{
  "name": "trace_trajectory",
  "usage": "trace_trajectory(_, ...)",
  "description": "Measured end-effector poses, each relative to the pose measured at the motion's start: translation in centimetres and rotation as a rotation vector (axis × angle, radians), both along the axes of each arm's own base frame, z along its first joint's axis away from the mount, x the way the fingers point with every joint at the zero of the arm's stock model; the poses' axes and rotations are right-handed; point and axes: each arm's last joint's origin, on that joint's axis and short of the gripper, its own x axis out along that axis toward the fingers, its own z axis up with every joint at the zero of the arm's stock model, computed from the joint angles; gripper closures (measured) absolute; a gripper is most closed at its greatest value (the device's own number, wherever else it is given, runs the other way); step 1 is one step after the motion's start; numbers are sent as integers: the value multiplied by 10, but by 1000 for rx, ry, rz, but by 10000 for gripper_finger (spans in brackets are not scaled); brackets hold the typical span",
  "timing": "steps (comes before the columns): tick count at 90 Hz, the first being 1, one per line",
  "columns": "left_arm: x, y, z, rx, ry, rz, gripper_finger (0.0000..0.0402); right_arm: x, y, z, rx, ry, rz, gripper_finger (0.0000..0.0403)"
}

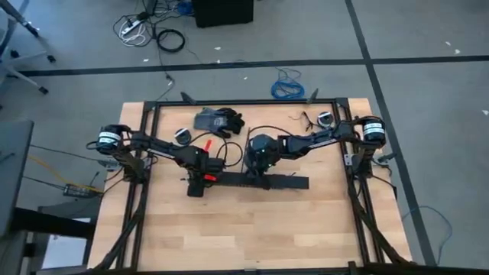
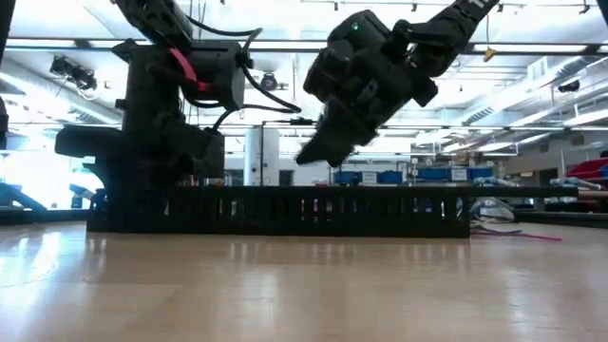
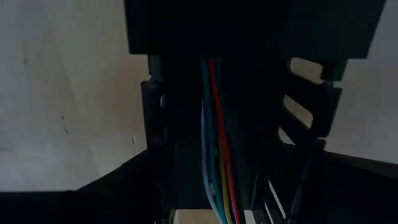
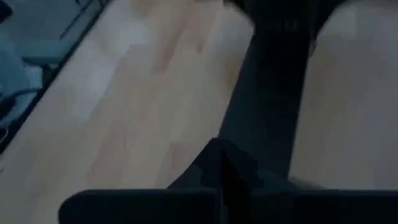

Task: Ziptie cables
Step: Close the black cable duct cover

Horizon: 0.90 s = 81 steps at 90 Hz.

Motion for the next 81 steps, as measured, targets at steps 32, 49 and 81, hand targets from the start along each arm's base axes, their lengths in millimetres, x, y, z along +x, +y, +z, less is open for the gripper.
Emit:
trace_trajectory(32, 1, 0, 0, -5, -5, -1, 147, 6, 1, -27, 8, 71, -18, 403)
trace_trajectory(49, 4, 0, 4, -6, -6, -9, 147, 9, -2, -33, 30, 62, -14, 403)
trace_trajectory(81, 12, 1, 6, 30, -73, -68, 134, 9, -2, -34, 36, 69, -8, 403)
